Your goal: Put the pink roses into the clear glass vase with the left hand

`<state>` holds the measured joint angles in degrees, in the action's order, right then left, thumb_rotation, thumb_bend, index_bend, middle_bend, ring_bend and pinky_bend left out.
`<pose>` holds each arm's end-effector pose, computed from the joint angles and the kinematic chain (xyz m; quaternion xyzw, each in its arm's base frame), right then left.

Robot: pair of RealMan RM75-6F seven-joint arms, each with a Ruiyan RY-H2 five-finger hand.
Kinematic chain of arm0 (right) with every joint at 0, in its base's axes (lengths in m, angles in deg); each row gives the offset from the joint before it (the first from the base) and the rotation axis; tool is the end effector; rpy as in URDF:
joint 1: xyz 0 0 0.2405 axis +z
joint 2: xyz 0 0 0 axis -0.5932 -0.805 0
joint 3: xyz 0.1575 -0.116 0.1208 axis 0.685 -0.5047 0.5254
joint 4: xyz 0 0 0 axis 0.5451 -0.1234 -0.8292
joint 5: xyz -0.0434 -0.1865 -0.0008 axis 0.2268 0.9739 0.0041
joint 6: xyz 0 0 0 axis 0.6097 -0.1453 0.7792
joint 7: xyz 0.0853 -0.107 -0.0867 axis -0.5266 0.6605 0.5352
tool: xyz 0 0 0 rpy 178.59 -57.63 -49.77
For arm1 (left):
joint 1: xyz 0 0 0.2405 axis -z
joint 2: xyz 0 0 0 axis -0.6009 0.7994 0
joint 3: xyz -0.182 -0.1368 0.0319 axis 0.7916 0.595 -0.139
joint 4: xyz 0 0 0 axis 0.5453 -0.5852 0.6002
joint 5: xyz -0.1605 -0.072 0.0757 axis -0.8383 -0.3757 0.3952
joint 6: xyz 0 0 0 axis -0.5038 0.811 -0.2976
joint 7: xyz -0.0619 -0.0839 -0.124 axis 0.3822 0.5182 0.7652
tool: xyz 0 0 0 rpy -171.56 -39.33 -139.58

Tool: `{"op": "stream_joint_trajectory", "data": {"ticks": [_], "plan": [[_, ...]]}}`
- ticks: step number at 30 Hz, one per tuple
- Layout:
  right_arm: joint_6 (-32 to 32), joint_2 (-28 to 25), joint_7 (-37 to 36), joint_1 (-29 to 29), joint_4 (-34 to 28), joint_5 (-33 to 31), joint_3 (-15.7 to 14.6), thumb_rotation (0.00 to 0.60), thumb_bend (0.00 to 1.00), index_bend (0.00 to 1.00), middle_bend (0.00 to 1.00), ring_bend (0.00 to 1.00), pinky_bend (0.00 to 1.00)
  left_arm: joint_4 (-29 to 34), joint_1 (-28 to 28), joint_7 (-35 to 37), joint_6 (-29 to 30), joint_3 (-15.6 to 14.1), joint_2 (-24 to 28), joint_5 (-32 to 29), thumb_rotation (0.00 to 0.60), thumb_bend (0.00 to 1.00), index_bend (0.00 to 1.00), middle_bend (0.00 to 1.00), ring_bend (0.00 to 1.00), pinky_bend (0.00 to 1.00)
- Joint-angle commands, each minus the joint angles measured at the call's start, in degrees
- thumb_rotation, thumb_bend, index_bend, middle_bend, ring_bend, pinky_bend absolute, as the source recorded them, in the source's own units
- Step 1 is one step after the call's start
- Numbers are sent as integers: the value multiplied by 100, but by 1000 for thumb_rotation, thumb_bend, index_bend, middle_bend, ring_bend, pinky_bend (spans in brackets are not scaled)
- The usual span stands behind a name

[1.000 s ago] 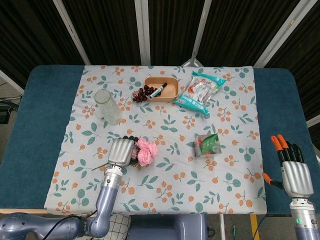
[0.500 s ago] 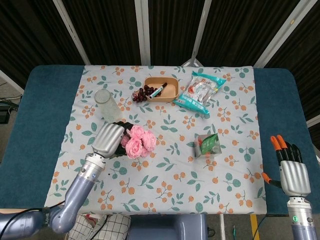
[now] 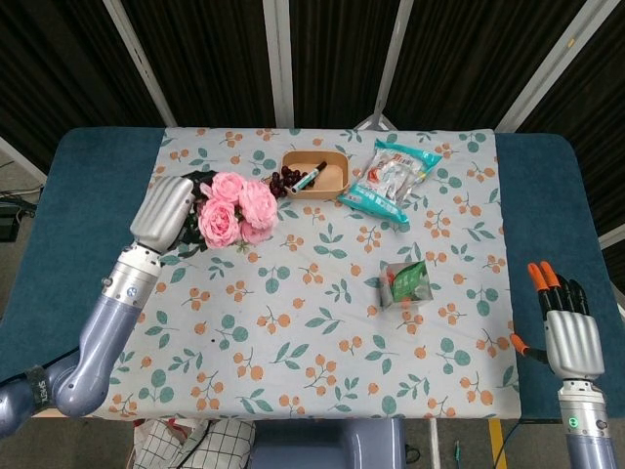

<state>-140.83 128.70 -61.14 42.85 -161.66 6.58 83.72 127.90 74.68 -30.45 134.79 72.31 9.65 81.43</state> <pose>-0.2828 -0.2147 0.1441 0.5677 -0.3956 0.3738 0.6177 -0.0370 0.3583 0.1433 -0.5979 -0.4038 -0.5796 0.3790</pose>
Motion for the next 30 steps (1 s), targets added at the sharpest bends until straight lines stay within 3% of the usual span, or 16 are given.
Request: {"op": "stream_joint_trajectory", "data": {"ticks": [1, 8, 13, 20, 30], "plan": [[-5, 9, -37, 0, 34, 5, 8, 600, 204, 0, 3, 40, 11, -325, 201, 139, 142, 141, -36, 82, 600, 351, 475, 448, 437, 520], [57, 37, -66, 37, 119, -28, 29, 600, 204, 0, 3, 40, 11, -769, 436, 888, 457, 253, -374, 423, 600, 351, 477, 444, 437, 521], [127, 73, -50, 65, 190, -107, 51, 600, 204, 0, 3, 40, 10, -1019, 624, 1323, 392, 348, -451, 319, 600, 351, 482, 444, 437, 531], [138, 61, -95, 57, 232, -219, 104, 600, 204, 0, 3, 40, 11, -1495, 885, 1222, 543, 313, -583, 310, 600, 351, 484, 443, 437, 542], [209, 70, -23, 69, 261, -346, 125, 600, 204, 0, 3, 40, 10, -2706, 1154, 2095, 1041, 119, -1209, 857, 600, 401, 480, 435, 441, 579]]}}
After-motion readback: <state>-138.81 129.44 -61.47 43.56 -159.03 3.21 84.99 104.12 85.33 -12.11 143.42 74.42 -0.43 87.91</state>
